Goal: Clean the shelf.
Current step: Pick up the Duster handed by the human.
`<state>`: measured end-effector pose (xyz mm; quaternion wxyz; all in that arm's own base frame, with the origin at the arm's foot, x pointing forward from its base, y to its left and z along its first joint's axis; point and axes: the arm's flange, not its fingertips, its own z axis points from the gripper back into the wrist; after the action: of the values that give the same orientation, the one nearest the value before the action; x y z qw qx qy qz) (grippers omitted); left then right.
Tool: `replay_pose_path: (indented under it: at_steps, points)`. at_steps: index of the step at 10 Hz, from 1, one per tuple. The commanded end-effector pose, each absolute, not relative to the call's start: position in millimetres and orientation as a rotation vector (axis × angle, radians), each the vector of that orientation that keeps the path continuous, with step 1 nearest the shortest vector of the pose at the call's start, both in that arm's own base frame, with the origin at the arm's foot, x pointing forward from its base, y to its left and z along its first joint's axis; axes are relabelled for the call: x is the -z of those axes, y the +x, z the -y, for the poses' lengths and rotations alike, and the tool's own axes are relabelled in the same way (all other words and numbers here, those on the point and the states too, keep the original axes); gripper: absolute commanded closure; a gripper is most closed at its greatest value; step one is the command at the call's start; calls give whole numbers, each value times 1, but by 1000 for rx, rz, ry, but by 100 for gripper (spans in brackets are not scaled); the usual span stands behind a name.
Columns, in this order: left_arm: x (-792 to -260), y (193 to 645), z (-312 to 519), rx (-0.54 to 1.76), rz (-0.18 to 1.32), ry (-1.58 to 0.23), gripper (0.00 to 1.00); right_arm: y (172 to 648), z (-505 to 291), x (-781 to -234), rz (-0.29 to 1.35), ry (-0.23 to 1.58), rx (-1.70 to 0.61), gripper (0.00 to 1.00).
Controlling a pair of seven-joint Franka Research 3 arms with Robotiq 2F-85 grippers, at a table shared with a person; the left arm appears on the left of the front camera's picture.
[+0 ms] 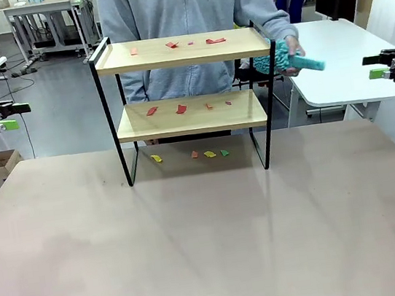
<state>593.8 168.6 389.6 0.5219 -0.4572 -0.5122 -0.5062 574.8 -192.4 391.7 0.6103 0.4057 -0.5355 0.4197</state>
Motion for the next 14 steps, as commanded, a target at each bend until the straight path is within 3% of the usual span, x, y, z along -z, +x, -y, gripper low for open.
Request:
replay_pose_path:
  at_steps: [1,13,14]
  points:
    - [-390,593,-169,1233,1226,-1086,0,575,191,-393,1240,938,-972,0]
    - [-390,593,-169,1233,1226,-1086,0,575,192,-392,1236,937,-969,0]
    - [-390,593,-169,1233,1226,-1086,0,568,191,-426,1184,867,-922,0]
